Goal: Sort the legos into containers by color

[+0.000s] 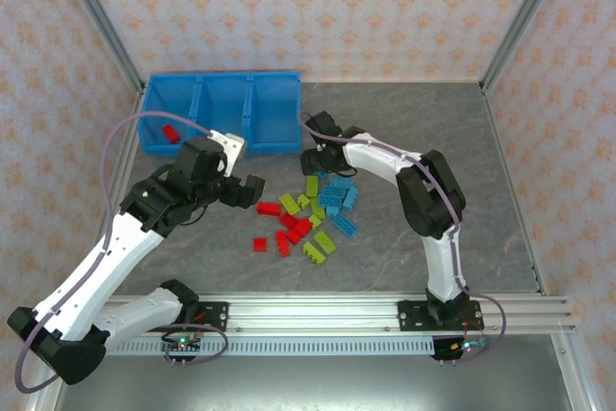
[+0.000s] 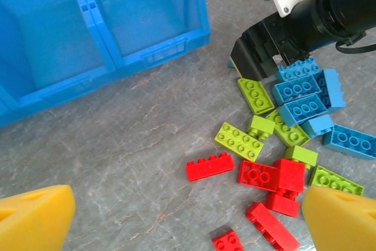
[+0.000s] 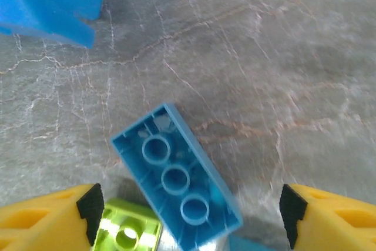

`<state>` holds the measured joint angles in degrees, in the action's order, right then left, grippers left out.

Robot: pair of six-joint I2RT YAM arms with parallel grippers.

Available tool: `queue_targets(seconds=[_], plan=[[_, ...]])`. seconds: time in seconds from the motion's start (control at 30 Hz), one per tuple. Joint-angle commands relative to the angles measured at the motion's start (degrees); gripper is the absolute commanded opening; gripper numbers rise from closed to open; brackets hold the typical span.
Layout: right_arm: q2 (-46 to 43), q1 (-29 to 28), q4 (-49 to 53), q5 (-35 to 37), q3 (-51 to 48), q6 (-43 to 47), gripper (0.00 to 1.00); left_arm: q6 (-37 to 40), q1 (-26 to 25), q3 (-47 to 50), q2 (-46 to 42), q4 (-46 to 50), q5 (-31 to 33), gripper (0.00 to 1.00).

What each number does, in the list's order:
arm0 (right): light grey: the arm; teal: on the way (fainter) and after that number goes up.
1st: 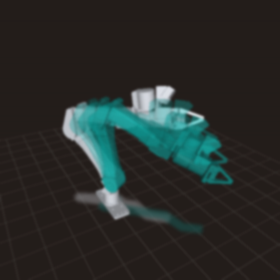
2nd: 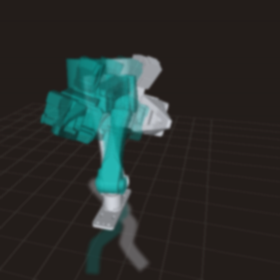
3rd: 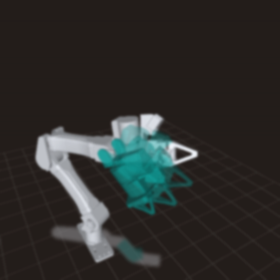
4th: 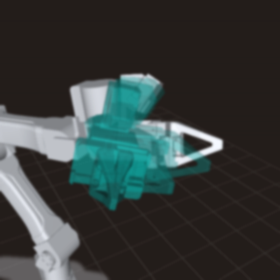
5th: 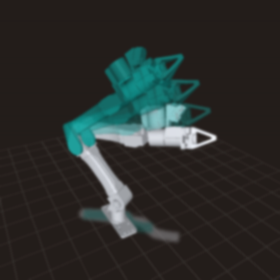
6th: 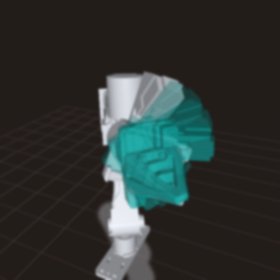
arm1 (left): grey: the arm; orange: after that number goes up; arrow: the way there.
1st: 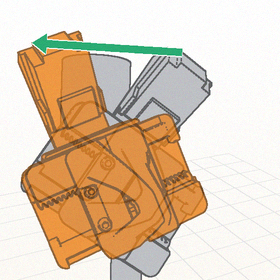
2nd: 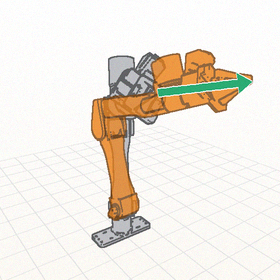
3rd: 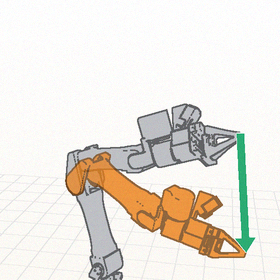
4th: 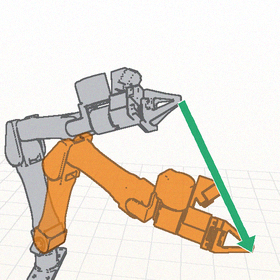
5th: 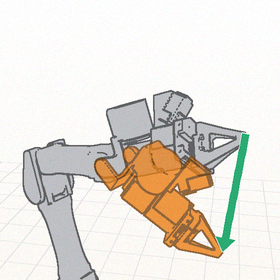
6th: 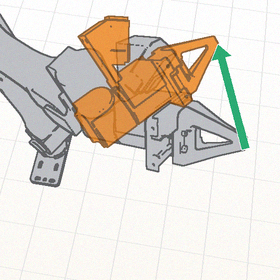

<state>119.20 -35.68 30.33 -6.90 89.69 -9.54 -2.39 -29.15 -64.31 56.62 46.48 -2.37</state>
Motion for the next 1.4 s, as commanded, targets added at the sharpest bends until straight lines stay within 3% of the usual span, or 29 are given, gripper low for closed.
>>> queue_targets(seconds=[0.0, 0.17, 0.27, 0.37, 0.43, 0.6, 0.7, 0.83, 1.17, 1.37], plan=[[3.1, 0.2, 2.9, 0.6, 3.7, 2.4, 0.72, 2.7, -0.1, 1.2, 0.0, 1.0, 2.2, 1.00], [6.0, 0.3, 3.5, 0.0, 6.0, 2.3, 0.56, 3.0, -0.1, 1.7, 0.3, 1.3, 3.2, 1.00], [5.4, 0.3, 3.5, 0.8, 5.8, 2.1, 0.40, 3.1, -0.2, 1.6, 0.3, 1.5, 4.2, 1.00], [0.0, 0.3, 0.4, 4.3, 1.7, 0.9, 0.27, 3.0, -0.1, 1.9, -0.3, 1.3, 4.7, 1.00], [-6.3, 0.2, -3.8, 5.1, -2.4, 0.3, 0.23, 3.0, -0.1, 2.2, -0.9, 0.9, 5.2, 1.00], [-19.9, -2.8, -16.9, 4.6, -11.8, 1.3, 0.23, 2.7, -0.1, 2.7, -2.7, -0.2, 7.0, 1.00], [-21.3, -5.3, -24.2, 3.9, -12.7, 1.5, 0.23, 2.6, 0.0, 3.3, -4.1, -1.0, 8.7, 1.00], [-13.8, -6.2, -26.3, 5.7, -5.0, 0.6, 0.23, 2.6, 0.2, 4.4, -6.1, -2.0, 10.9, 1.00], [12.4, -6.1, -11.5, 8.7, 29.8, 4.0, 0.25, 3.0, 0.6, 5.5, -6.8, -2.8, 12.4, 1.00], [18.2, -5.9, -4.7, 8.8, 40.2, 3.7, 0.49, 2.9, 0.9, 5.3, -6.2, -2.4, 12.4, 1.00]])
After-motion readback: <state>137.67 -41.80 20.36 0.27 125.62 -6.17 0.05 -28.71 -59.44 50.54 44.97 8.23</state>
